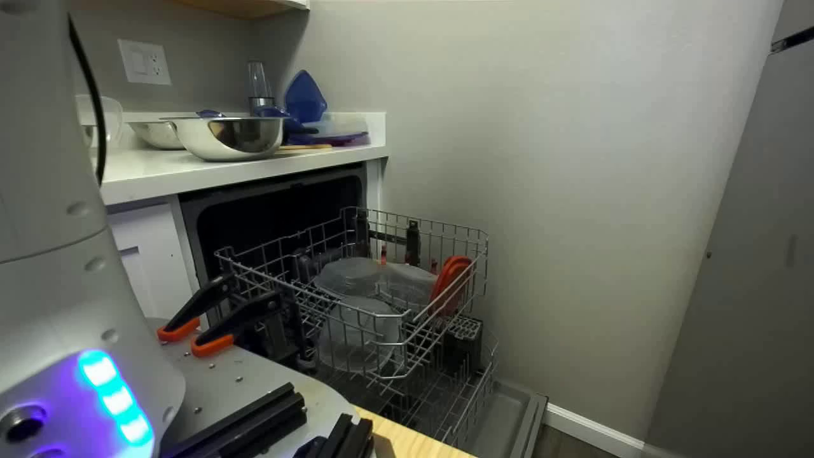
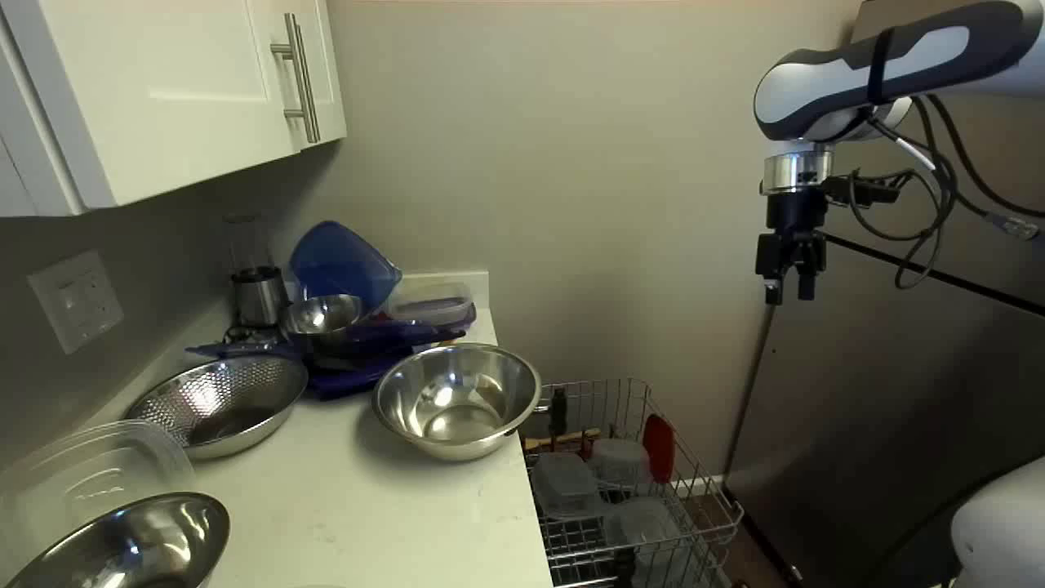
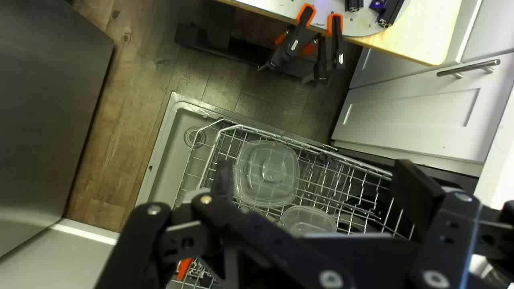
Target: Transfer the silver bowl to the dishwasher
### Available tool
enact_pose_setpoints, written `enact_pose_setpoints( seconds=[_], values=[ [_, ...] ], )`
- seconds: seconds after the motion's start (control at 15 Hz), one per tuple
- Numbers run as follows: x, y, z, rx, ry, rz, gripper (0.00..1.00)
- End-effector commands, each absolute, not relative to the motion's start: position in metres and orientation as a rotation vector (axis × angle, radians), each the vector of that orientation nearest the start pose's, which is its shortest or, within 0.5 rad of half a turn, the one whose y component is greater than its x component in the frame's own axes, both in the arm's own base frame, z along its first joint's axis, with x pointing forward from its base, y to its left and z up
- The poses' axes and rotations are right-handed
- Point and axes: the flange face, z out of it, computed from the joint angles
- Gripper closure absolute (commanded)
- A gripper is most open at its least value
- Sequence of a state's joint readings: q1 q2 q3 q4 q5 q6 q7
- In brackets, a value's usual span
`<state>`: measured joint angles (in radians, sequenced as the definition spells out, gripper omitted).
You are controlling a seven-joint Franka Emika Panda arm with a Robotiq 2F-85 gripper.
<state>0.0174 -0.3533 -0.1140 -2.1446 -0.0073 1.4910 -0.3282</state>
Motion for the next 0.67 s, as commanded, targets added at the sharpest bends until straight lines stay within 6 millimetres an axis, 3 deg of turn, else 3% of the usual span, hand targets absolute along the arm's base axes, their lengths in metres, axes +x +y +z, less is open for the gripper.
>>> enact_pose_setpoints(
  seconds=[0.0,0.47,0.6],
  values=[
    [0.411,-0.045,0.526,-2.993,-0.368,0.441,0.0],
    [0.411,-0.045,0.526,-2.993,-0.368,0.441,0.0],
    [0.426,-0.038,0.541,-3.026,-0.429,0.417,0.0]
  ],
)
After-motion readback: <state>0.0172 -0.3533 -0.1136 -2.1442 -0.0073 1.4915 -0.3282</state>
